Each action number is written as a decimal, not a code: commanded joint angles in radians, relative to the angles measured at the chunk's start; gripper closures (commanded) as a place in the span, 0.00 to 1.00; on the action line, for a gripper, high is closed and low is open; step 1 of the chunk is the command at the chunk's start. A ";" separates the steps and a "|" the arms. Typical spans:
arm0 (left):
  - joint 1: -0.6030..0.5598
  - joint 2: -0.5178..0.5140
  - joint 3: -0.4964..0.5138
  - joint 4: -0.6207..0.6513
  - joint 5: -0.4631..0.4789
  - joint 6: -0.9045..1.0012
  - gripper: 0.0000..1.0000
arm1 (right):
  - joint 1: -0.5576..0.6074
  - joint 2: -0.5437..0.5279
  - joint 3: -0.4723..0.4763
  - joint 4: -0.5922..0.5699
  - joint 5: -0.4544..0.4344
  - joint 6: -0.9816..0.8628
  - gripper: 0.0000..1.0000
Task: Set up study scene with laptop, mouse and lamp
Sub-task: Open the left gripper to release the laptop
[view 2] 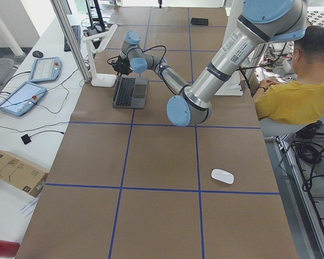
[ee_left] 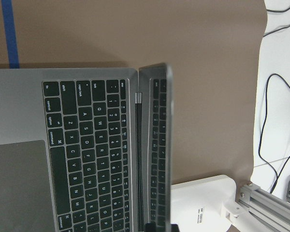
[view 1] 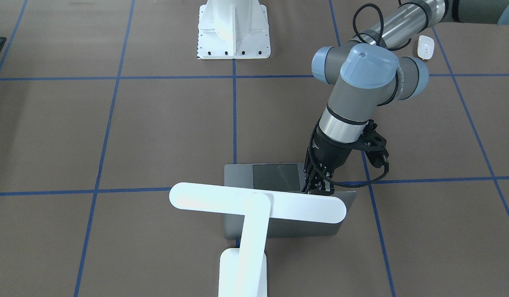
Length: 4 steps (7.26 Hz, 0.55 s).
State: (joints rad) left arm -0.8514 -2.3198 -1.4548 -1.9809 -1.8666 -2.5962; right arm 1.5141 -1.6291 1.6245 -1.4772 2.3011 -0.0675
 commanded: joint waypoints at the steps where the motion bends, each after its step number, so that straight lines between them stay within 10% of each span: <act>1: -0.001 0.002 -0.004 0.001 0.000 0.007 0.00 | 0.000 0.000 0.000 0.000 0.000 0.000 0.00; 4: -0.018 0.031 -0.100 0.013 -0.011 0.071 0.00 | 0.000 0.000 0.002 0.000 0.000 0.000 0.00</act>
State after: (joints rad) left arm -0.8617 -2.3104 -1.4999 -1.9761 -1.8731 -2.5660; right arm 1.5140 -1.6291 1.6258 -1.4772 2.3010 -0.0675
